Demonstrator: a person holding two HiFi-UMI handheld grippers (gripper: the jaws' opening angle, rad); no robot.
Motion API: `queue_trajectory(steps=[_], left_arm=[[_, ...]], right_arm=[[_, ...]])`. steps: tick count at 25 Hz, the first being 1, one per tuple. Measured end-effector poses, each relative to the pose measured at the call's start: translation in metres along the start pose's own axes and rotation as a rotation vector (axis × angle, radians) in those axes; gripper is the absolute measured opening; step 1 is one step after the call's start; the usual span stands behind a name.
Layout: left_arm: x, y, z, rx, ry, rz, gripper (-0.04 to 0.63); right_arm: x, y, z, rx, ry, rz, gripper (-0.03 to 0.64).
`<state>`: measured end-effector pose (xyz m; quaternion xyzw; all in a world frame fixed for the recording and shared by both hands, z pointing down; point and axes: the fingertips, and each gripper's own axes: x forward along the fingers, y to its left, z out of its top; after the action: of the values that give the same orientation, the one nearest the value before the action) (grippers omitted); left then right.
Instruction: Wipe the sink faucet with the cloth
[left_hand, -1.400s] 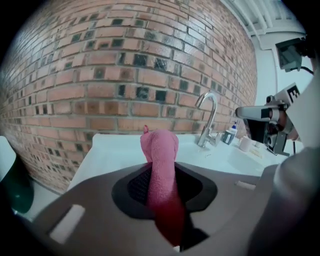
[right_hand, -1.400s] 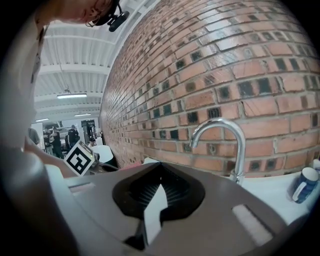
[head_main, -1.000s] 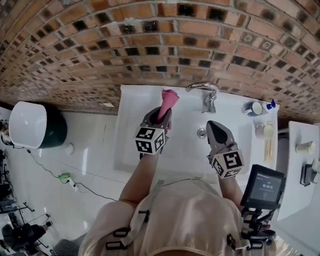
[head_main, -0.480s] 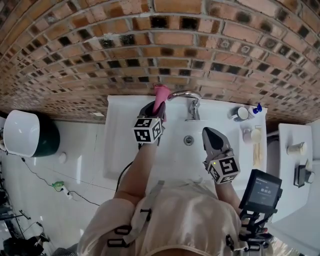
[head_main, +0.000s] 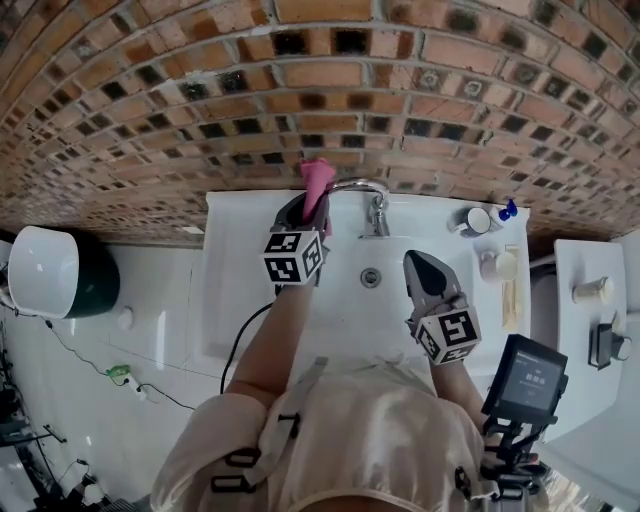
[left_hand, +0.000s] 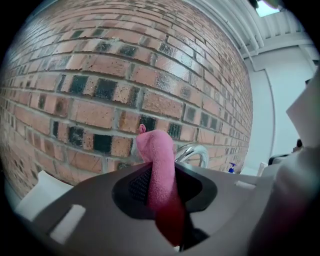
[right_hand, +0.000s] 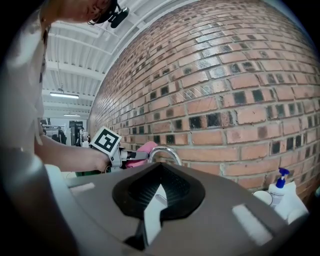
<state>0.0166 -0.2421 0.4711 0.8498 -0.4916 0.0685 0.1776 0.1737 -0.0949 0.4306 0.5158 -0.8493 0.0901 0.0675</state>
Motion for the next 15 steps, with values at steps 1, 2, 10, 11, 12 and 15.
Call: queue_trajectory(steps=[1, 2, 10, 11, 12, 15], left_arm=[[-0.001, -0.004, 0.004, -0.001, -0.016, -0.007, 0.089], [-0.002, -0.010, 0.010, 0.008, -0.031, -0.015, 0.089], [0.008, -0.075, 0.036, 0.117, -0.108, -0.136, 0.089], [0.011, -0.082, 0.034, 0.134, -0.111, -0.147, 0.089], [0.014, -0.090, 0.031, 0.147, -0.105, -0.160, 0.090], [0.025, -0.109, 0.017, 0.175, -0.066, -0.200, 0.091]], right_arm=[[-0.001, 0.000, 0.001, 0.000, -0.002, 0.003, -0.009], [-0.002, 0.001, 0.001, -0.001, -0.004, 0.007, -0.009], [-0.010, -0.001, 0.000, 0.000, -0.005, 0.020, -0.009], [-0.011, -0.002, 0.000, 0.000, -0.004, 0.022, -0.008], [-0.012, -0.004, 0.000, -0.002, -0.003, 0.024, -0.009], [-0.015, -0.012, -0.001, 0.002, -0.005, 0.016, -0.009]])
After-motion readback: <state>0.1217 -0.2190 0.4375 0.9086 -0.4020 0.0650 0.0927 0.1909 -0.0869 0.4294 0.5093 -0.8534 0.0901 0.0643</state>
